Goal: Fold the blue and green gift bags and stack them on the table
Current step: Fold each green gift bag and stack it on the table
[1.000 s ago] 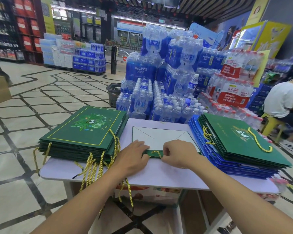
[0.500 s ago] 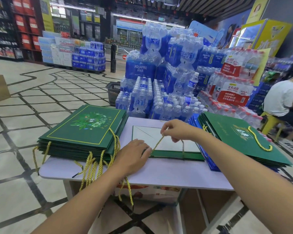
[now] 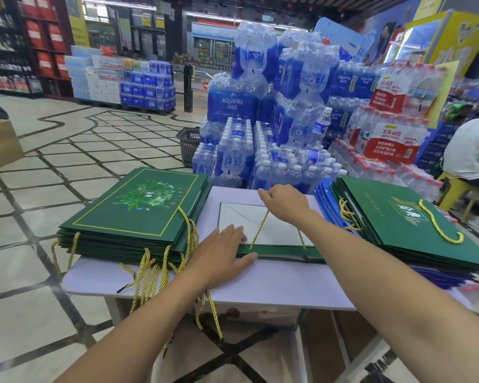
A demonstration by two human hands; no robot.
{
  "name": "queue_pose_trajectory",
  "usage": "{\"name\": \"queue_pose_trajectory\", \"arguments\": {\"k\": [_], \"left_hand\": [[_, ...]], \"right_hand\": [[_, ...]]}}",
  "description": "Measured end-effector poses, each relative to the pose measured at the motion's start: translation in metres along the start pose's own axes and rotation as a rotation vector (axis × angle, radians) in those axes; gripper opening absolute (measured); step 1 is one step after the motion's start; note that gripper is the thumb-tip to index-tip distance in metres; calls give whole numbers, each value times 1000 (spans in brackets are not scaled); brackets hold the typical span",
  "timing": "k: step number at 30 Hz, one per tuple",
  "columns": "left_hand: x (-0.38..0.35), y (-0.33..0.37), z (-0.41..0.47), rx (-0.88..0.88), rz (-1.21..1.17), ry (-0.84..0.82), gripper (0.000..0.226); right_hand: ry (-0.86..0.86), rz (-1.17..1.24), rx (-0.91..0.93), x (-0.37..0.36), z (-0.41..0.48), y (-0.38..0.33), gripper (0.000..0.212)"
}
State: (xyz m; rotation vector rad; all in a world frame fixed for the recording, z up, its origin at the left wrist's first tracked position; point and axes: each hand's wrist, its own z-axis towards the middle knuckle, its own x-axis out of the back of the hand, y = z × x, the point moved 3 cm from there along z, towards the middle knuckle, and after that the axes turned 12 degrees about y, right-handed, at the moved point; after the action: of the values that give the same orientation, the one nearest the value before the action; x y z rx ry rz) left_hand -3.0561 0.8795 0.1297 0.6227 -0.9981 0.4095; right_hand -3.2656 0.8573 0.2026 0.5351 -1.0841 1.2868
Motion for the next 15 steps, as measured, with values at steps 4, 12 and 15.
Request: {"name": "queue_pose_trajectory", "arguments": {"k": [4,12,15], "left_hand": [[-5,-1,2,-18,-8,-11,63],[-10,-7,4,-2,-12,-3,54],[-14,-8,4,-11,-12,-10,55]], "right_hand": [[66,87,-164,-22,4,11,60],[-10,-49,-216,-63,8,28,61],[4,-72,-238,-70,9,28,59]]}}
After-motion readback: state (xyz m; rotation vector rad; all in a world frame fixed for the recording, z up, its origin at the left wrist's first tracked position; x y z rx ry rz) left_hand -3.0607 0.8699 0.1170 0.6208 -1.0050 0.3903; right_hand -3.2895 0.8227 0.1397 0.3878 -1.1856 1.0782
